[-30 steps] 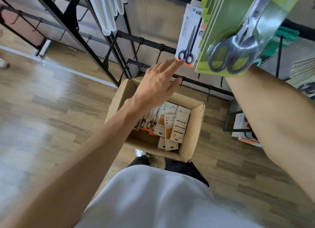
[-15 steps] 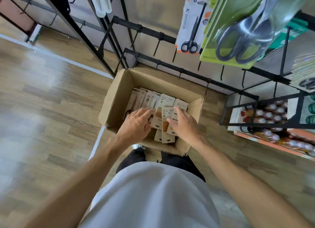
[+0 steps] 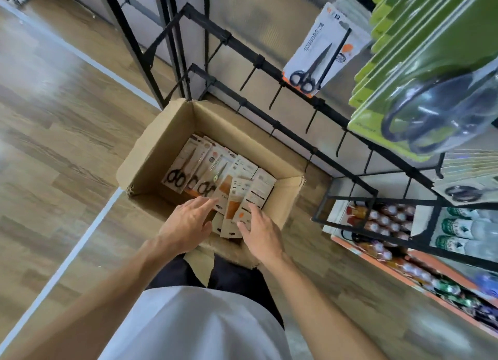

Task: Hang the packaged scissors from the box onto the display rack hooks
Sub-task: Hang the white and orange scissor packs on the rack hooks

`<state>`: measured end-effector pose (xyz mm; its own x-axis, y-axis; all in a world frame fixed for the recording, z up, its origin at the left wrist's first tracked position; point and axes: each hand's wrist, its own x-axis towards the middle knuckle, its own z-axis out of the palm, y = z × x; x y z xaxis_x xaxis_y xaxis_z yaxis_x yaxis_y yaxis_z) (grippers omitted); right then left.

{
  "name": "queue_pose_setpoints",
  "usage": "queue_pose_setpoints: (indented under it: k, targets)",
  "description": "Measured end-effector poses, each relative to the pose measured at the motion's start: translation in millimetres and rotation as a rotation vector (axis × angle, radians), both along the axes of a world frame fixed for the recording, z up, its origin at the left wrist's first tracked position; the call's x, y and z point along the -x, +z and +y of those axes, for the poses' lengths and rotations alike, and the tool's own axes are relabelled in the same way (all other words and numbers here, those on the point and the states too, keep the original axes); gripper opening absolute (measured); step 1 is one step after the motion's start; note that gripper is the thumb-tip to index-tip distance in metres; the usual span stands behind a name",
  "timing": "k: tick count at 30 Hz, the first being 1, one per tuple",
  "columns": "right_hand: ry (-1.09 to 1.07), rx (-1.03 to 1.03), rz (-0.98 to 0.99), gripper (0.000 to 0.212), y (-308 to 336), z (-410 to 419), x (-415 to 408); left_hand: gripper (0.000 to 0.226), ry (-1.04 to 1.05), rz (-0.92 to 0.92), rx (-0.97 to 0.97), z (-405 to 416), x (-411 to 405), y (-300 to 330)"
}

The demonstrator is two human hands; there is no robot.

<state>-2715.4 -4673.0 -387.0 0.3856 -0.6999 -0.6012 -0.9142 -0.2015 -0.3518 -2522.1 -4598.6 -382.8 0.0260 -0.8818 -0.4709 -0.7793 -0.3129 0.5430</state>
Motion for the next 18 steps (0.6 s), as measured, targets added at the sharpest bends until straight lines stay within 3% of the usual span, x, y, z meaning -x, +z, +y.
queue_pose_setpoints:
  k: [9,14,18]
  targets:
    - [-0.002,-0.088,0.051,0.053,-27.2,-16.6,-4.8,0.058,0.108,0.029,0.011,-1.1,-1.3,-33.3]
    - [-0.103,-0.205,0.152,0.051,-85.5,-6.9,-2.0,0.062,0.09,0.028,-0.098,0.7,-7.0,-70.3]
    - [-0.262,-0.27,0.189,0.067,-139.5,-1.0,0.0,0.062,0.06,0.006,-0.145,-3.3,-9.7,-103.0]
